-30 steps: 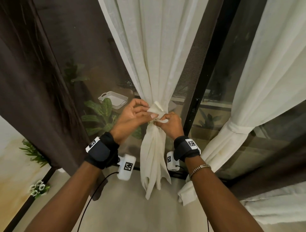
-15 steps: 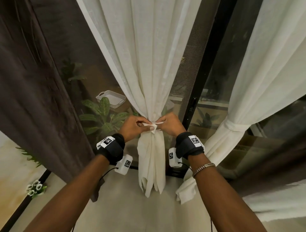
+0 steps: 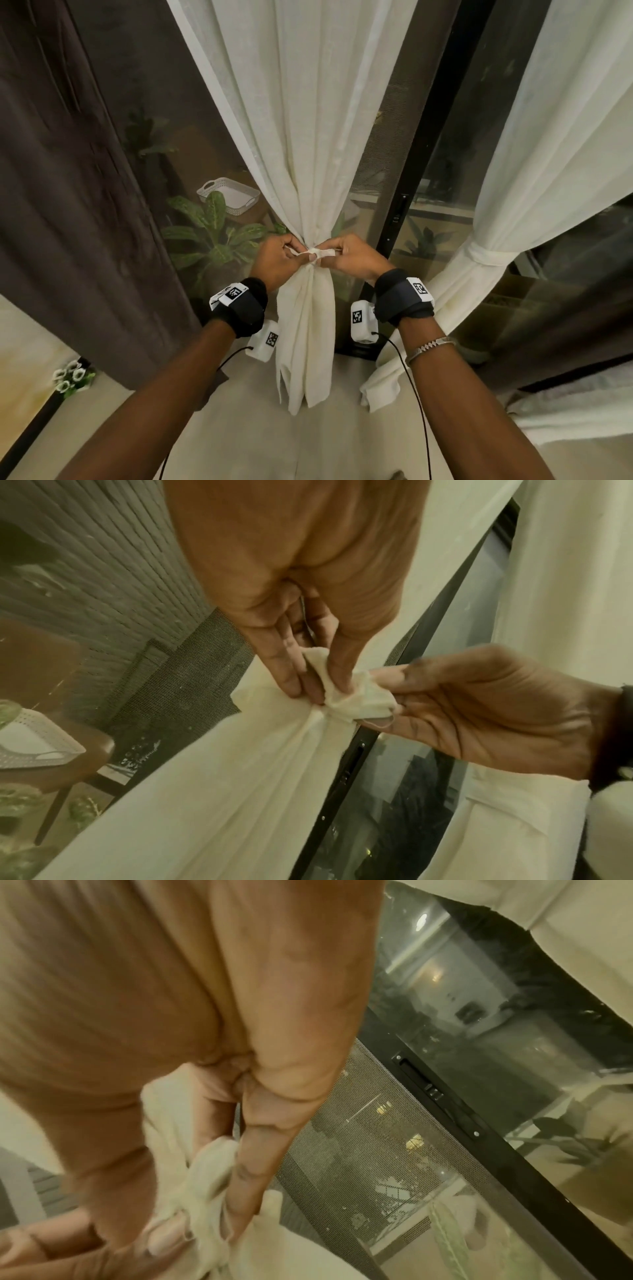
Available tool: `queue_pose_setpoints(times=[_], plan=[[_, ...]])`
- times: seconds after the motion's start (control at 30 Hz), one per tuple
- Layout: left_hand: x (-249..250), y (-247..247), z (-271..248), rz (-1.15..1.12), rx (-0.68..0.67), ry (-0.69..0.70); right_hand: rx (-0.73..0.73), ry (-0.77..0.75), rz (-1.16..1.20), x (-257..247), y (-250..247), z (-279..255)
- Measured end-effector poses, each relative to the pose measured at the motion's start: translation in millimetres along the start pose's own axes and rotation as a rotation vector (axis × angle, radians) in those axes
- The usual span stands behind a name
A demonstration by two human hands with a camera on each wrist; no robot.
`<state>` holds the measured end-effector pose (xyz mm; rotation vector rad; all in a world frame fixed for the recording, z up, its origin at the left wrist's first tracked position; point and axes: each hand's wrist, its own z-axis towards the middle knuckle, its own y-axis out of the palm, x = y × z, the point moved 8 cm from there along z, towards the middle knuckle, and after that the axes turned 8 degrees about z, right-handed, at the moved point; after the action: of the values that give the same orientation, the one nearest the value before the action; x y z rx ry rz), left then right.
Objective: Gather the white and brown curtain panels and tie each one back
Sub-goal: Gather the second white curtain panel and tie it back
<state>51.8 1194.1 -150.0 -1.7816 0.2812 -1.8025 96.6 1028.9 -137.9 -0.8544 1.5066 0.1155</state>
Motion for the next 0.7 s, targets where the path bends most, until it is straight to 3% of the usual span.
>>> queue_pose_setpoints(times=[0.07, 0.23, 0.33, 0.4, 0.47, 0.6, 0.7], plan=[[1, 1, -3, -0.022, 0.009, -0.013, 0.027, 0.01, 0.028, 0, 0, -1], [2, 2, -7, -0.099, -0.179, 0.019, 0.136, -0.005, 0.018, -1, -8, -9], [14, -28, -8, -0.076, -0.017, 0.036, 0.088, 0.021, -0.081, -14, -5, -16], [27, -52, -10, -0.2, 0.111, 0.043, -0.002, 0.03, -0.159, -30, -4, -24], [43, -75, -10, -0.36, 0.186, 0.06, 0.005, -0.011, -0.146, -59, -18, -32], [86, -121, -8, -0.52, 0.285, 0.175, 0.416, -0.294, 0.209, -138, -82, -43], [104, -154, 4, -0.519, 0.436, 0.214, 0.536, -0.472, 0.419, -179, -101, -44]])
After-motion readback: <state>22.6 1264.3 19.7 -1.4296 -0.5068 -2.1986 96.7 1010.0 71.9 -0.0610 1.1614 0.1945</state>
